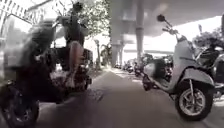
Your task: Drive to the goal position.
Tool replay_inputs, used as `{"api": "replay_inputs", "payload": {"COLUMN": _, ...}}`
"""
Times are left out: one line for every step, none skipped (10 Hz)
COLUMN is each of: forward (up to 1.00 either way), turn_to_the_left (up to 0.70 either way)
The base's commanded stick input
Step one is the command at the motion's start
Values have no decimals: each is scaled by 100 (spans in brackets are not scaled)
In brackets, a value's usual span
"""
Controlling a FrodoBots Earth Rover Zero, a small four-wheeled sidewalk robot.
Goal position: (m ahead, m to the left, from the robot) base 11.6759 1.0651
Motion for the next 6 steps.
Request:
{"api": "replay_inputs", "payload": {"forward": 70, "turn_to_the_left": 0}}
{"api": "replay_inputs", "payload": {"forward": 70, "turn_to_the_left": 0}}
{"api": "replay_inputs", "payload": {"forward": 70, "turn_to_the_left": 0}}
{"api": "replay_inputs", "payload": {"forward": 70, "turn_to_the_left": 0}}
{"api": "replay_inputs", "payload": {"forward": 70, "turn_to_the_left": 0}}
{"api": "replay_inputs", "payload": {"forward": 70, "turn_to_the_left": 0}}
